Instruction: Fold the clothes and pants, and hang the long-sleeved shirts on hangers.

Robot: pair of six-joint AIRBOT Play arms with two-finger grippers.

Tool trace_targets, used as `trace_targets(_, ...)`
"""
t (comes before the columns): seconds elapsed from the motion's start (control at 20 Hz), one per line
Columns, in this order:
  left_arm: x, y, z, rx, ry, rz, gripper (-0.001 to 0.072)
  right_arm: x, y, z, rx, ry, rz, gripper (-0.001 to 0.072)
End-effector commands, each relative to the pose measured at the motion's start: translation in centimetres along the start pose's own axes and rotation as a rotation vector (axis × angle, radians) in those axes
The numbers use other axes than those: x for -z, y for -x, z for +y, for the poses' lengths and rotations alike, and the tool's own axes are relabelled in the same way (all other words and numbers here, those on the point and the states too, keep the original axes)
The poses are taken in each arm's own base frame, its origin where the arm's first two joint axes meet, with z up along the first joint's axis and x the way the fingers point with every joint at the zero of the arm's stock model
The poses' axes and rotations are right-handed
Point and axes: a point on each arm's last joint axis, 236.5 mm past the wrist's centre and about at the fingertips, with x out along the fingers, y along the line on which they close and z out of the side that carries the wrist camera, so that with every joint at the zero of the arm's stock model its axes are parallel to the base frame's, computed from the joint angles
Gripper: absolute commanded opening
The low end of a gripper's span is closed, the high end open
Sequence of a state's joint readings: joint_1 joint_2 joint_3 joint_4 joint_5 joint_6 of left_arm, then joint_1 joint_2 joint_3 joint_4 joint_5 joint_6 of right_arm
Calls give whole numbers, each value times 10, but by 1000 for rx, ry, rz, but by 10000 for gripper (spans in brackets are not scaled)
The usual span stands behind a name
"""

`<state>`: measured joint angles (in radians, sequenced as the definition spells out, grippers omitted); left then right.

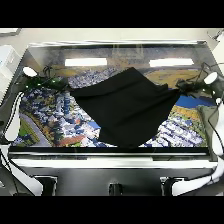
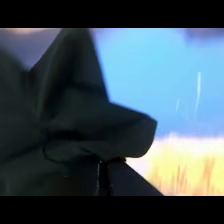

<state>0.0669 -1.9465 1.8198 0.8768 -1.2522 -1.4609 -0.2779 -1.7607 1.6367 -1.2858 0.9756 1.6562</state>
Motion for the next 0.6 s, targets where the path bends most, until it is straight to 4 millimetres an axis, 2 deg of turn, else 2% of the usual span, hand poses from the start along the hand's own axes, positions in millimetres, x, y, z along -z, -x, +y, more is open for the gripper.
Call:
trace_targets(0.0,7,-5,-11,12,-8,26,17,-49,-31,-6,33,-50,-62,32)
trace_targets(0.1,10,-9,-16,15,-19,35,17,-62,-44,-6,24,-82,-81,32)
trace_targets(0.2,12,-12,-21,16,-28,38,17,-55,-55,-8,21,-94,-54,47)
trace_targets(0.25,13,-13,-22,16,-30,39,17,-50,-55,-9,26,-94,-32,181)
trace_targets(0.3,12,-13,-22,16,-31,39,16,-46,-51,-9,31,-92,-10,450)
trace_targets(0.35,12,-13,-22,16,-31,38,16,-40,-43,-11,51,-75,17,554)
trace_targets(0.45,12,-12,-21,16,-29,38,16,-19,-21,-16,91,22,115,549)
trace_targets(0.55,12,-12,-21,16,-29,37,16,17,0,-19,106,114,277,553)
